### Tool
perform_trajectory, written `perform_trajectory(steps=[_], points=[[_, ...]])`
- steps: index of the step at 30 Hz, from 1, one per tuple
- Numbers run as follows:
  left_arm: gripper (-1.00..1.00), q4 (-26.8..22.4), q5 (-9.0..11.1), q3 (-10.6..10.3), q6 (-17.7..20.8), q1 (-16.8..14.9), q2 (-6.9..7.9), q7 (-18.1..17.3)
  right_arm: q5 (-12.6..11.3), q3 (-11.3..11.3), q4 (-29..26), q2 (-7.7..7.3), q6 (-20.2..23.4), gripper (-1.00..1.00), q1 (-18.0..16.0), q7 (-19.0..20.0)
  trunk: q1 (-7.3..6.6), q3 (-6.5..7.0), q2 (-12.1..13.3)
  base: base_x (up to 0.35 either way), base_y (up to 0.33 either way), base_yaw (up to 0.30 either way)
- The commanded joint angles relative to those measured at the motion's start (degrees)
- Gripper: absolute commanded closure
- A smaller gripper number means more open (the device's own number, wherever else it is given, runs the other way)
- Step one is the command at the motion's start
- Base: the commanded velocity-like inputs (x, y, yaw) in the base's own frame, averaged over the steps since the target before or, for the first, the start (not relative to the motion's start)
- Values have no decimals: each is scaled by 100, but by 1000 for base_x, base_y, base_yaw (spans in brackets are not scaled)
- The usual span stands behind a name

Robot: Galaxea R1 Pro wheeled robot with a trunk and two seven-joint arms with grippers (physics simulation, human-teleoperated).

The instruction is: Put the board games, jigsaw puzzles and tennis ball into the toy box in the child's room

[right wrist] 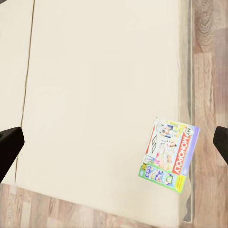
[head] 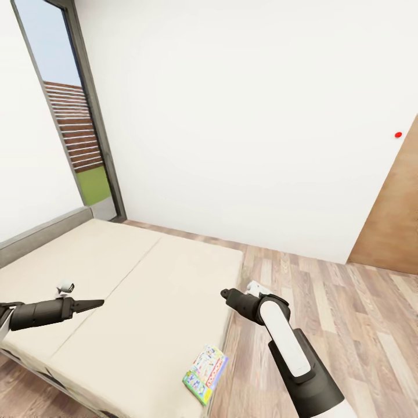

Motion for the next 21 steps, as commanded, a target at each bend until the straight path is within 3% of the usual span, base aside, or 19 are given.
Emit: perform_trajectory(steps=[1,21], points=[[-100,-1,2,-1,61,-5,1,-19,-44,1,-7,0,12,-100,-7,-53,4,-13,-13,-32,-80,49],[-100,-1,2,-5,26,-4,-13,-14,-44,1,-7,0,12,-100,-7,-53,4,18,-13,-25,-141,105]])
